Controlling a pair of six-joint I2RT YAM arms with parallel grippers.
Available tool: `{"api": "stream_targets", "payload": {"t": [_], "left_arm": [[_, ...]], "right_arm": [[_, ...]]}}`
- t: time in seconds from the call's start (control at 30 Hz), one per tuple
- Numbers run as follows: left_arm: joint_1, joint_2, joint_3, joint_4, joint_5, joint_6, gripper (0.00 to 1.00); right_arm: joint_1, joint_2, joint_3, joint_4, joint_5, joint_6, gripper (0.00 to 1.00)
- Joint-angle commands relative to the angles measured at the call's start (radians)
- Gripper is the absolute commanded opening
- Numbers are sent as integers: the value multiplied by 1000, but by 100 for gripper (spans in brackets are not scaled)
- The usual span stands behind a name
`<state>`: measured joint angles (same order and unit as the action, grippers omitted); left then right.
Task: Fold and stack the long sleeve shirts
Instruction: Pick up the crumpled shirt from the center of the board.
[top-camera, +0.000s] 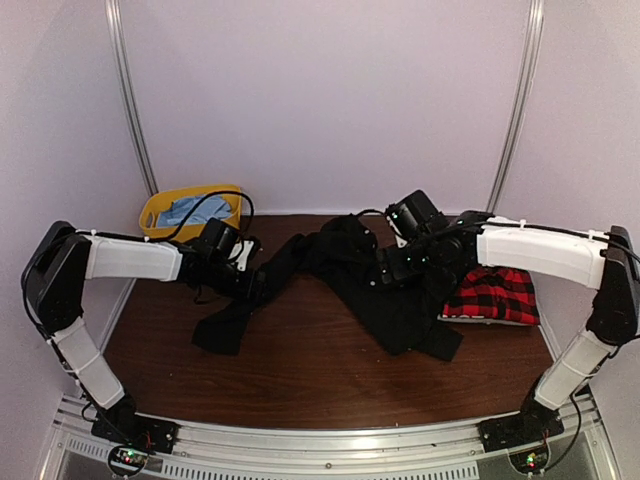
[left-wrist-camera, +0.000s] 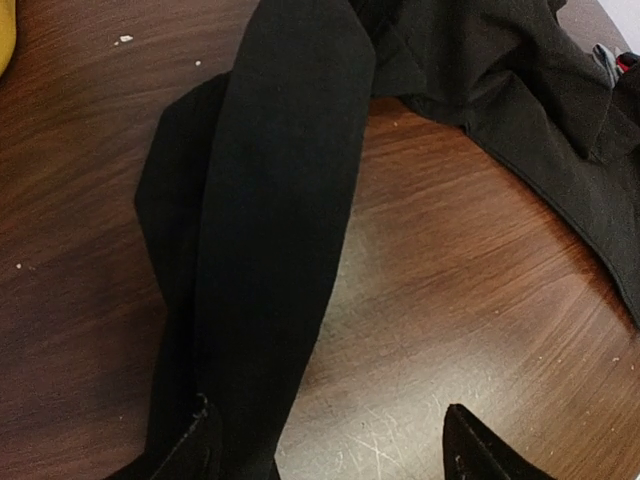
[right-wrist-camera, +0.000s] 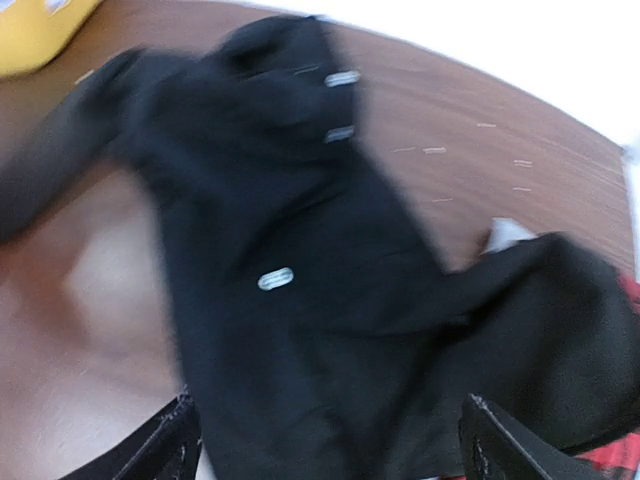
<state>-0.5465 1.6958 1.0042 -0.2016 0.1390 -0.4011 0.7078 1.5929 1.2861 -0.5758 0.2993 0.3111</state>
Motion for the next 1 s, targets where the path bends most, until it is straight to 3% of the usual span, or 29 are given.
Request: {"api": "stream_targets", "payload": {"t": [0.0, 0.27, 0.5, 0.6, 0.7, 0.9, 0.97], "left_arm": [[-26, 33, 16, 48, -30, 1, 76], [-29, 68, 0, 64, -65, -15, 68], [-30, 68, 11, 77, -62, -9, 73], [-30, 73, 18, 86, -61, -2, 77], [-30, 89, 35, 86, -78, 5, 80], [-29, 122, 79, 42, -237, 11, 82], [-28, 123, 87, 44, -266, 19, 85]], "right_arm": [[123, 40, -64, 77, -119, 17, 89], [229, 121, -167, 60, -151, 66, 85], [238, 165, -247, 61, -178, 70, 73], [237, 194, -256, 53, -182, 64, 61], [237, 213, -258, 35, -166, 65, 41], [236, 147, -243, -23, -112, 68, 5], [235, 104, -243, -40, -106, 66, 0]]}}
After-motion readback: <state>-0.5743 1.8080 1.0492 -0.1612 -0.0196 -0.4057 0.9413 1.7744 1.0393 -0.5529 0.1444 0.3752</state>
